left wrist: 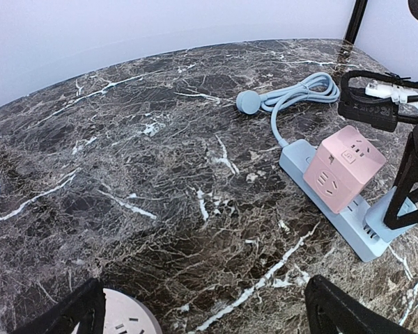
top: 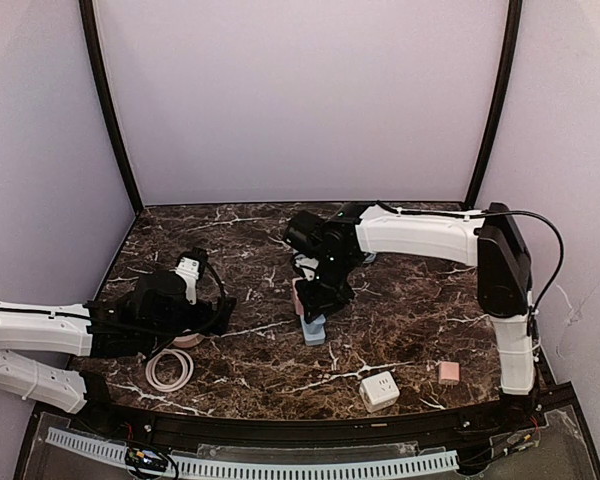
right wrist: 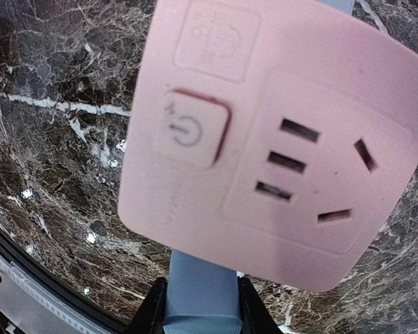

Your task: Insert the plug

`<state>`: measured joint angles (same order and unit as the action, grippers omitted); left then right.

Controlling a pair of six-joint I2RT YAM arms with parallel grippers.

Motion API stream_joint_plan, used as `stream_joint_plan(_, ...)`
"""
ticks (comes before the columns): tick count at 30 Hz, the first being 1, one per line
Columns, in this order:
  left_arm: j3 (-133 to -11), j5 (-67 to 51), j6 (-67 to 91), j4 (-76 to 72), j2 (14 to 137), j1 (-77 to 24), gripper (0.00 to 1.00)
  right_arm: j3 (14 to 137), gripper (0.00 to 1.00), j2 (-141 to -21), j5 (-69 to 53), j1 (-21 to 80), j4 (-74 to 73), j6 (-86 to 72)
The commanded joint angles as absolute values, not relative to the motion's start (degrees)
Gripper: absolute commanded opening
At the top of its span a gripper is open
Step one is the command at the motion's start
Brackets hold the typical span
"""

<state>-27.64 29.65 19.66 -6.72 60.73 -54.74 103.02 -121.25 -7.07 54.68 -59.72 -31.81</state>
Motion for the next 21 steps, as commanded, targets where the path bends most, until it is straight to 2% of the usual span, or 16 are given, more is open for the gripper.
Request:
stream_joint_plan(1,-26.7,30.5,19.2,-6.4,60.2,-54.3,1.00,100.2,0.00,-120.7,-0.3,54.7,-62.0,-32.0)
stream_joint_plan(21,-26.5,30.3,19.2,-6.2,58.9,-54.4,1.00,99.4,0.00,-122.4,5.3,54.5,-61.5,-35.5)
